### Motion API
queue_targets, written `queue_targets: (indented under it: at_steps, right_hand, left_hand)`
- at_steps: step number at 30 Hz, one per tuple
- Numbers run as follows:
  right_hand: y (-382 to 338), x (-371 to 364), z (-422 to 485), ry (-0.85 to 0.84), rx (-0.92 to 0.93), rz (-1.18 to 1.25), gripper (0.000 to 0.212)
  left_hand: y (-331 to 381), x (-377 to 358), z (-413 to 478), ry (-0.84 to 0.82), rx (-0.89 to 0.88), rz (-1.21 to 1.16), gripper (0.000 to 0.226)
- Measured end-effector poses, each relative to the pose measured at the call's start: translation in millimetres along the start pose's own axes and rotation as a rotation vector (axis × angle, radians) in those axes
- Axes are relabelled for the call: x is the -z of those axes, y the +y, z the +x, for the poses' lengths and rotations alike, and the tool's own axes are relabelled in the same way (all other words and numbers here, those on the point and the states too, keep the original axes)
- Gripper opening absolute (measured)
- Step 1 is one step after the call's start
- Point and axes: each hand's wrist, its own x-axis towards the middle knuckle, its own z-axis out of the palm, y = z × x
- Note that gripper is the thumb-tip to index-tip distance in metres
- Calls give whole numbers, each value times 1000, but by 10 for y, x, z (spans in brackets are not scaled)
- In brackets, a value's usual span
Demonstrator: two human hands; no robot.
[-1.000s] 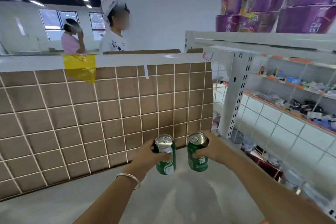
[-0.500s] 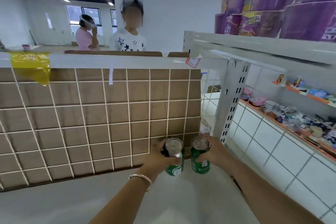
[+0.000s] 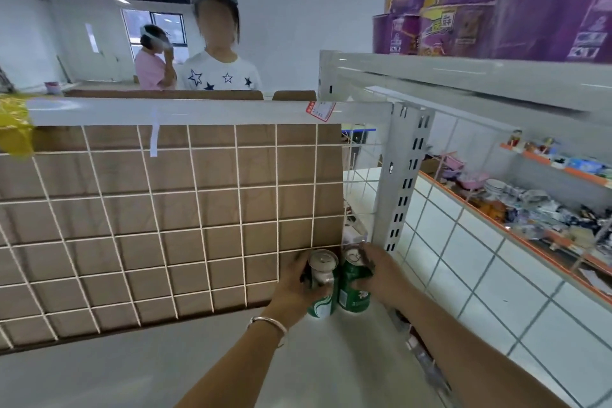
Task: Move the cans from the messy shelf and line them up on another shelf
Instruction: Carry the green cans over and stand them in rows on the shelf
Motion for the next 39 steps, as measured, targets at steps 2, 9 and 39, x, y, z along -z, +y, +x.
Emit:
queue_targets:
  at_steps: [2,9,39]
  right_hand:
    - [33,-57,50,26,40,-225,72]
    - [13,-82,6,66,89,-643,74]
    - [-550,-1269,-592,210,585,-479,22]
  left_hand:
    - [-33,-37,23,51,-10,153,73]
    - [35,-73,-28,74,-37,512,82]
    - [-386,1253,-1385,134,214,373,21]
